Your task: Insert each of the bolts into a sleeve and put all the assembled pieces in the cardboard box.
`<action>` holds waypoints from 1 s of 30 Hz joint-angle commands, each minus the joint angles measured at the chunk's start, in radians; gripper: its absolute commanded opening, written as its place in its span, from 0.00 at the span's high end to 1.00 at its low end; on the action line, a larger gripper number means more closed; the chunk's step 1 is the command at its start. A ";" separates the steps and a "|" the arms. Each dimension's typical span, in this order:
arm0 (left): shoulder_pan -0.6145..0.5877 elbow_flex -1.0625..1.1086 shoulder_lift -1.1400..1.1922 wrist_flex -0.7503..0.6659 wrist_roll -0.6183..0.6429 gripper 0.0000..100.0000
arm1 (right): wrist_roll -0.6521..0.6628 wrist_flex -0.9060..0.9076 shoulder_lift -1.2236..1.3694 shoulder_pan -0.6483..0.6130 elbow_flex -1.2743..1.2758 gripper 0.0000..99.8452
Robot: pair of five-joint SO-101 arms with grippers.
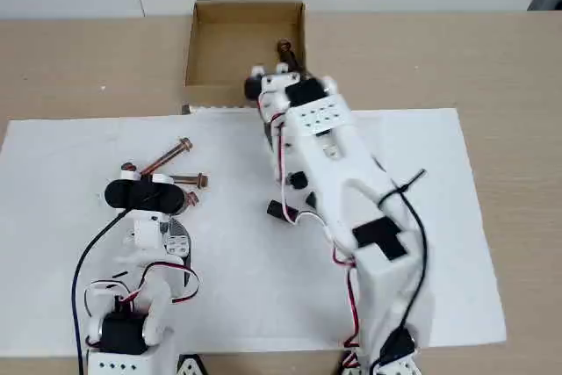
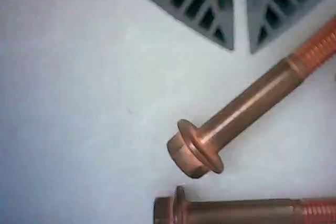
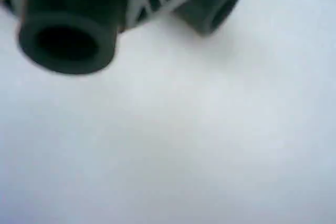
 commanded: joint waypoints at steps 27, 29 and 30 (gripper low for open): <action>-0.006 -0.748 0.697 0.166 0.112 0.99 | 0.081 0.059 -0.292 0.298 0.247 1.00; -0.006 -0.829 0.792 0.198 0.109 0.99 | 0.081 0.059 -0.292 0.317 0.253 1.00; -0.006 -0.865 0.839 0.212 0.109 0.99 | 0.081 0.059 -0.292 0.326 0.253 1.00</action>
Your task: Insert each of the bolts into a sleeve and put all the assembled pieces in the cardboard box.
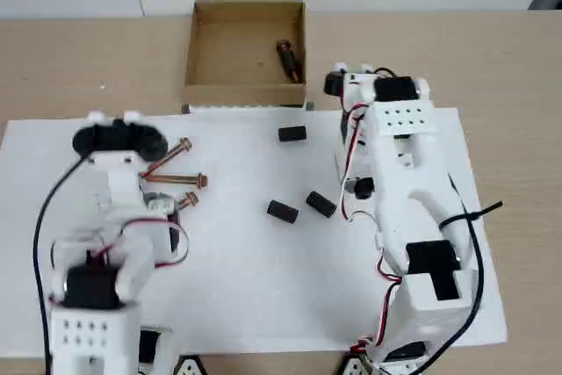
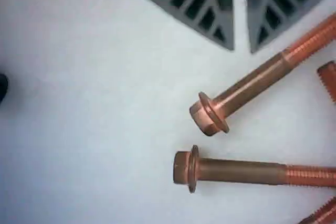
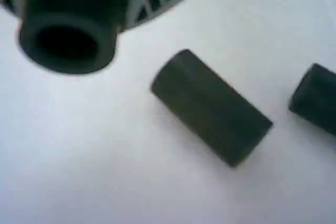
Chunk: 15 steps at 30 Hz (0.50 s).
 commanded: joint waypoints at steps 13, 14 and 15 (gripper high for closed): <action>-0.006 -0.389 0.644 0.186 -0.485 0.99 | 0.012 -0.012 -0.053 0.051 -0.005 1.00; -0.006 -0.400 0.667 0.196 -0.520 0.99 | 0.012 -0.015 -0.053 0.051 -0.005 1.00; -0.006 -0.410 0.690 0.210 -0.563 0.99 | 0.012 -0.015 -0.051 0.051 -0.005 1.00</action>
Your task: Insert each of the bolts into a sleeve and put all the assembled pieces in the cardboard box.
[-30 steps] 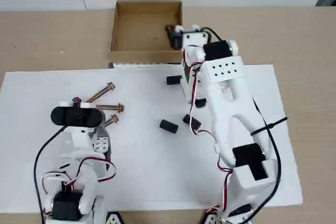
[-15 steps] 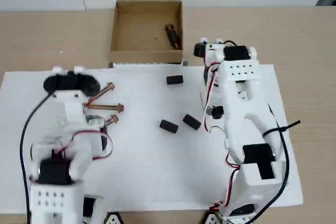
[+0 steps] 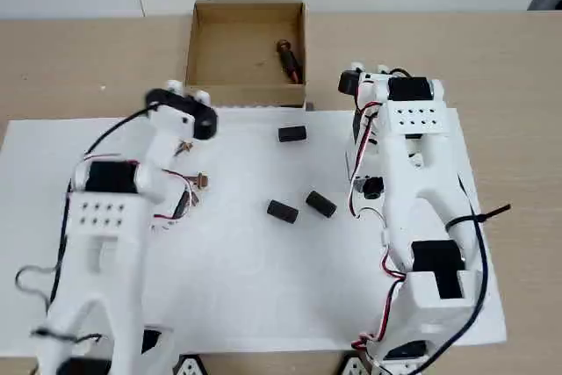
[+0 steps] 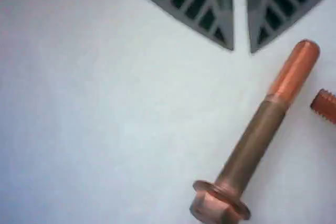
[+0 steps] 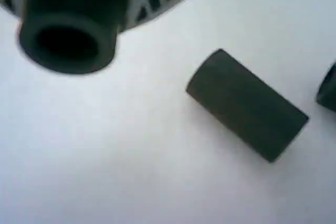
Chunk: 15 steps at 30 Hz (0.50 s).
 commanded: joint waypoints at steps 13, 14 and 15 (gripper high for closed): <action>-0.006 -0.243 0.316 0.063 -0.342 0.99 | 0.012 -0.033 -0.050 0.007 -0.005 1.00; -0.008 -0.263 0.348 0.068 -0.342 0.99 | 0.012 -0.036 -0.050 0.007 -0.005 1.00; -0.008 -0.282 0.379 0.068 -0.342 0.99 | 0.012 -0.036 -0.050 0.007 -0.005 1.00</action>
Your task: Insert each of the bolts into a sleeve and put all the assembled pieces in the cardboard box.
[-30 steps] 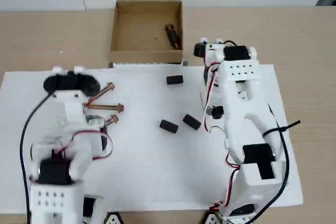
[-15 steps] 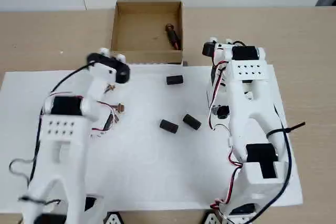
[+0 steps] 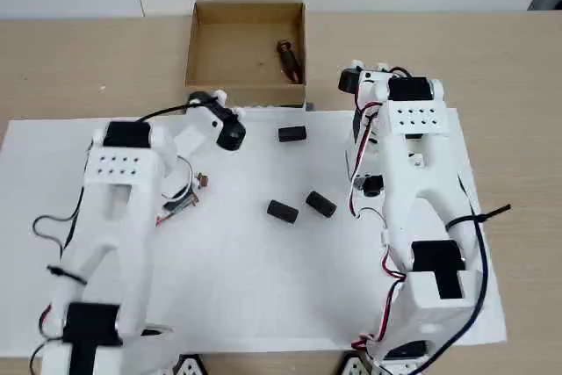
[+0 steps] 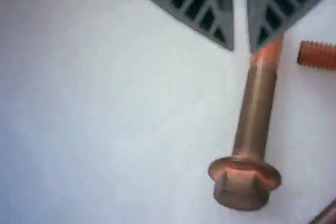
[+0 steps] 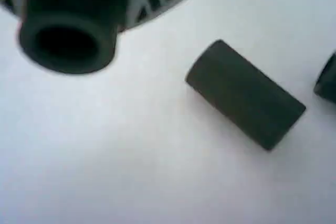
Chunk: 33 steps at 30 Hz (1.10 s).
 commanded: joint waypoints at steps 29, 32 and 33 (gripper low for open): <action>-0.048 -0.119 0.210 -0.044 -0.048 0.89 | 0.012 -0.048 -0.048 0.002 -0.005 1.00; -0.046 -0.120 0.265 -0.048 -0.048 0.89 | 0.012 -0.056 -0.048 0.002 -0.005 1.00; -0.046 -0.122 0.284 -0.048 -0.048 0.89 | 0.012 -0.056 -0.048 0.002 -0.005 1.00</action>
